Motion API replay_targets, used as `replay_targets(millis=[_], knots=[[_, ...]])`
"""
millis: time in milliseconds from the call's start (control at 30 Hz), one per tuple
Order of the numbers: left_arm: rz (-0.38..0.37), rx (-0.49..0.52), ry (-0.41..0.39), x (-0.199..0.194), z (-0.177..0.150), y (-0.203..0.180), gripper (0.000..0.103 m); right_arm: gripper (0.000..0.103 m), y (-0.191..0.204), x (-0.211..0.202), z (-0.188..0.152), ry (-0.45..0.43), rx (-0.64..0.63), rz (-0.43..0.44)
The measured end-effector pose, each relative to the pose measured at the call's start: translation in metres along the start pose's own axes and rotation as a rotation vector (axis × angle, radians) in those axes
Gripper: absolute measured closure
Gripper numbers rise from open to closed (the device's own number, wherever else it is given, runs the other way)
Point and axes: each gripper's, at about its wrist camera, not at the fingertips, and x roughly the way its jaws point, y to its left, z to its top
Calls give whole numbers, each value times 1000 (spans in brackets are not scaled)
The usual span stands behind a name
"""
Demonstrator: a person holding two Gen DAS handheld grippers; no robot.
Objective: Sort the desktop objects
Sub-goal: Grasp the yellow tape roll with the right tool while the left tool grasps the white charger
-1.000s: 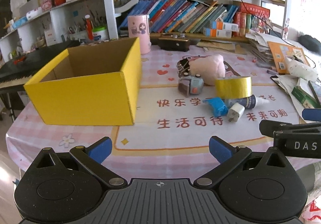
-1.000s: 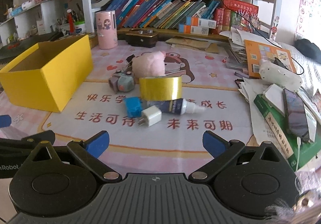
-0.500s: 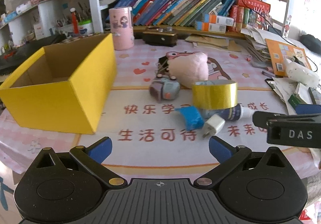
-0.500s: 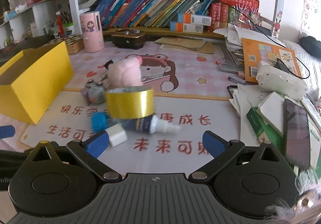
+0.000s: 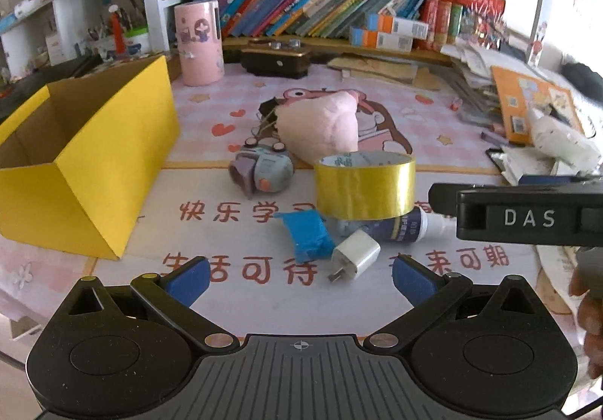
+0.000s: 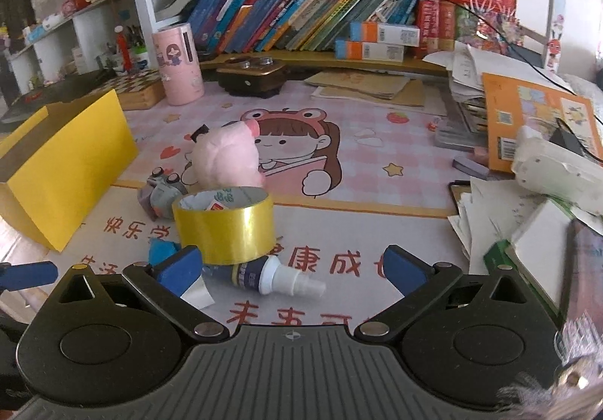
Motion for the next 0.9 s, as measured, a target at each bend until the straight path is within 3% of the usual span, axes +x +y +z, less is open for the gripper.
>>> replay_targets(millis=[167,233,300,400,633,900], knots=[[-8,-5,41,15,3,-11,5,0,-11,6,5,5,-2,6],[-23,-11,46,20,4,-15,15,2,-15,8,6,6,-7,14],[-43,-21,56,26,5,-18,32,2,-18,8,7,6,-17,27],[-72,-49,87,38,5,-22,49,2,-19,8,8,-3,-44,45],[-49,-82,96,56,6,-27,55,2,-24,10,12,-10,-78,58],[-42,-39,84,63,3,-33,64,2,-18,17,14,9,-110,121]])
